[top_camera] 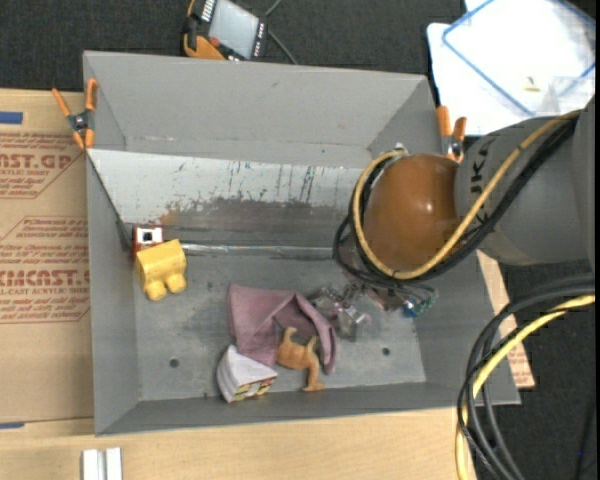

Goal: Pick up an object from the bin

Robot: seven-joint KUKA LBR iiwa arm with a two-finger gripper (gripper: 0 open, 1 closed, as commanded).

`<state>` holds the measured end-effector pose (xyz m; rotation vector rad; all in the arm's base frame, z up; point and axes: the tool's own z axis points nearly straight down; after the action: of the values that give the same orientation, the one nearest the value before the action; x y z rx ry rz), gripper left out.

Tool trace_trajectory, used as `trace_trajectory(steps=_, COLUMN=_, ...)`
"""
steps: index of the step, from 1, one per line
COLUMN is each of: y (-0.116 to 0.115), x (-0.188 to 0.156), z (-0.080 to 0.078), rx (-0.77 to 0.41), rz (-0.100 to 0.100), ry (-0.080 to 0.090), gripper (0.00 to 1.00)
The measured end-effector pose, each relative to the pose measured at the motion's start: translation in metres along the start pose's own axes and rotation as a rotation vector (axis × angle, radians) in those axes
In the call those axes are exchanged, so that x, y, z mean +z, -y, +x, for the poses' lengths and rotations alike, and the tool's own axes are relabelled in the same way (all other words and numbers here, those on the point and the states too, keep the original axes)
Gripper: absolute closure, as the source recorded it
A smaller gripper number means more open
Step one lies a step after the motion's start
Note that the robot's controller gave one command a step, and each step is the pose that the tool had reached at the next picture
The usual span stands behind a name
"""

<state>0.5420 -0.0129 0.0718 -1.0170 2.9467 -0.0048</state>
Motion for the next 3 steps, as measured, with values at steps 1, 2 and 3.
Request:
trace_trajectory(steps=1, y=-0.008, x=0.0, z=0.008, rx=-0.305, rz=0.005, ry=0.01, gripper=1.0)
trace_trajectory(steps=2, y=-0.008, x=0.0, z=0.008, rx=-0.306, rz=0.005, ry=0.01, gripper=1.0)
trace_trajectory(steps=3, y=-0.001, x=-0.238, z=-0.005, rx=-0.344, rz=0.004, ry=0.013, gripper=1.0)
